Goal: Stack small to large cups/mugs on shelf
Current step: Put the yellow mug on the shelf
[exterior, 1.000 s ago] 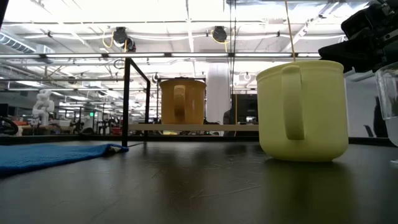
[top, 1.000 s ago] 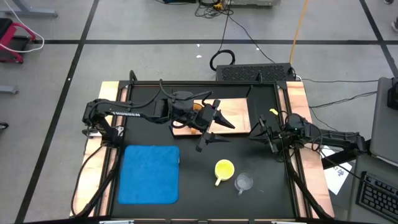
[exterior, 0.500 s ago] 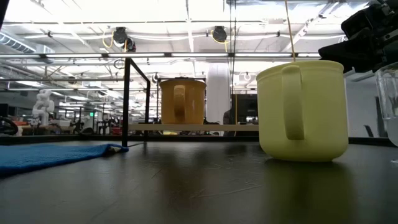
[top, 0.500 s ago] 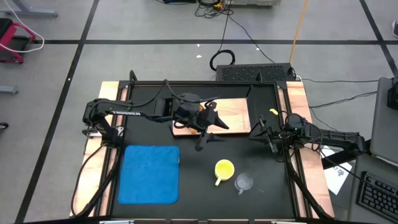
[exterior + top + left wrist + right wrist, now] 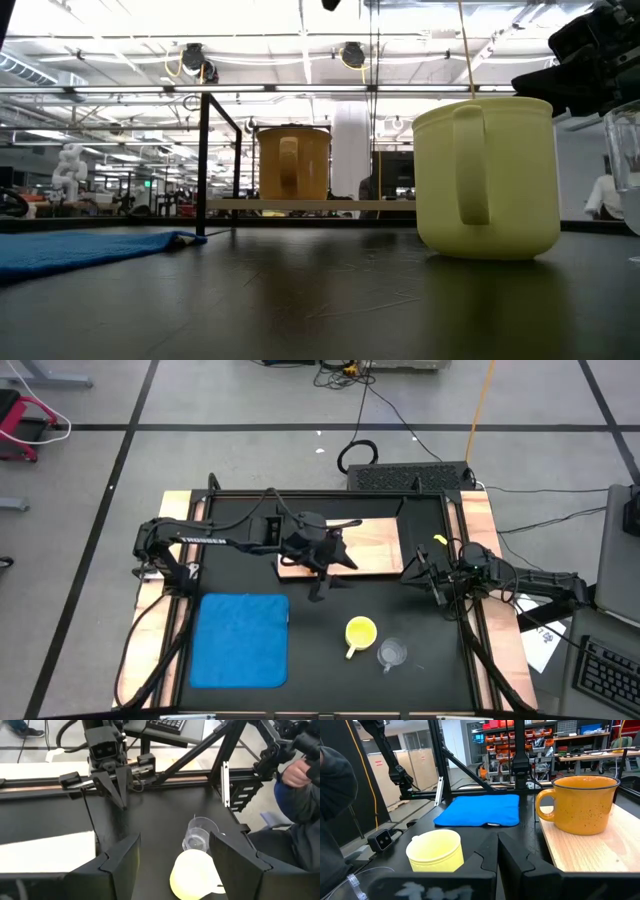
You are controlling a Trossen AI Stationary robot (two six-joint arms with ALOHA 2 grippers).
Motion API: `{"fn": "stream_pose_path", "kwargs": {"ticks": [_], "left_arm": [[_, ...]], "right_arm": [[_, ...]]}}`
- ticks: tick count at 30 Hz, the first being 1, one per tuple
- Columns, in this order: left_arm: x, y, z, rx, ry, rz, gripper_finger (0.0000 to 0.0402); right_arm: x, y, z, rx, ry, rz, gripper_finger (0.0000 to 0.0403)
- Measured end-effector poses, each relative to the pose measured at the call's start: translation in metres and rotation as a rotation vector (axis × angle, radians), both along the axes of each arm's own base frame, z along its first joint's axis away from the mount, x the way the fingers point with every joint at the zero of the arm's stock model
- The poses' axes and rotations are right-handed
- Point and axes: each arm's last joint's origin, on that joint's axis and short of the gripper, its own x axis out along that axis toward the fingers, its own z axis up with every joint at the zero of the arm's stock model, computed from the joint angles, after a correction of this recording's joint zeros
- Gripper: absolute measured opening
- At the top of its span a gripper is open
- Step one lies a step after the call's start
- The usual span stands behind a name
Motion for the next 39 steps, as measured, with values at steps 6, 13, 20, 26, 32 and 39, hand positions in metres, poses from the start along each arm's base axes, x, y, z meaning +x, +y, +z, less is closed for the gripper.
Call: {"fn": "stream_pose_path", "kwargs": {"ticks": [6, 13, 20, 26, 32, 39], "left_arm": [[0.01, -0.012, -0.016, 0.018, 0.041, -0.028, 0.0239], [0.038, -0.023, -0.027, 0.053, 0.123, -0.034, 0.0239], [0.067, -0.027, -0.023, 0.085, 0.155, -0.083, 0.0239], [0.08, -0.032, -0.042, 0.103, 0.257, -0.135, 0.0239], [0.084, -0.035, -0.064, 0.124, 0.356, -0.16, 0.0239], [0.083, -0.039, -0.066, 0.147, 0.37, -0.155, 0.0239]], "right_arm": [[0.0, 0.0, 0.0, -0.002, -0.001, -0.001, 0.0], [0.001, -0.001, -0.001, -0.001, 0.009, -0.005, 0.0], [0.001, -0.001, -0.001, 0.0, 0.016, -0.005, 0.0], [0.001, -0.001, -0.002, -0.004, 0.019, -0.005, 0.0], [0.002, -0.001, -0.002, -0.006, 0.026, -0.004, 0.0], [0.002, -0.001, -0.003, -0.012, 0.028, -0.004, 0.0]]}}
